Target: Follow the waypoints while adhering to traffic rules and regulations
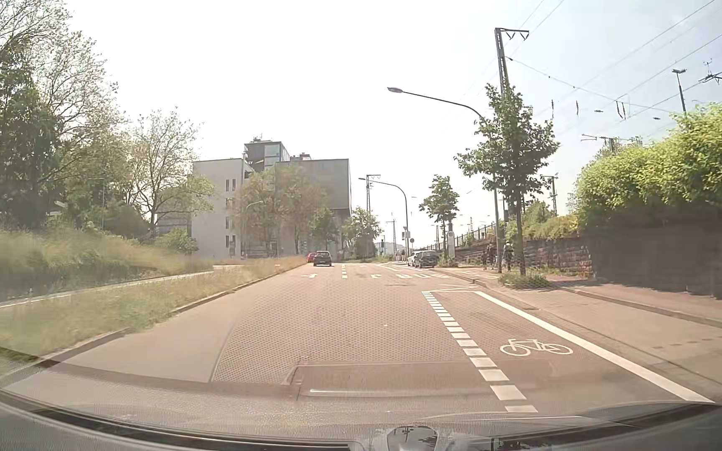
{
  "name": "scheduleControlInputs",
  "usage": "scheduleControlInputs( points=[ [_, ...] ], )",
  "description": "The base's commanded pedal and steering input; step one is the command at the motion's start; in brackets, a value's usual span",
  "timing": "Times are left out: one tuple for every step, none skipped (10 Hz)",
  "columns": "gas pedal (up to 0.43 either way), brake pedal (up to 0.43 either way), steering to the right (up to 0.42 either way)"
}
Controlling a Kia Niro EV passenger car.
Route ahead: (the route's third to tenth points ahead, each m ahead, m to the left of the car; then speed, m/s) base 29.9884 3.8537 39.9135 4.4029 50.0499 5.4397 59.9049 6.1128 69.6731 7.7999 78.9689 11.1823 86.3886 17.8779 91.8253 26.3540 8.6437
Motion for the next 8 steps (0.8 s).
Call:
scheduleControlInputs(
  points=[
    [0.138, 0.0, 0.0],
    [0.138, 0.0, 0.0],
    [0.138, 0.0, 0.0],
    [0.138, 0.0, 0.0],
    [0.138, 0.0, 0.0],
    [0.138, 0.0, 0.0],
    [0.138, 0.0, 0.0],
    [0.138, 0.0, 0.0]
  ],
)
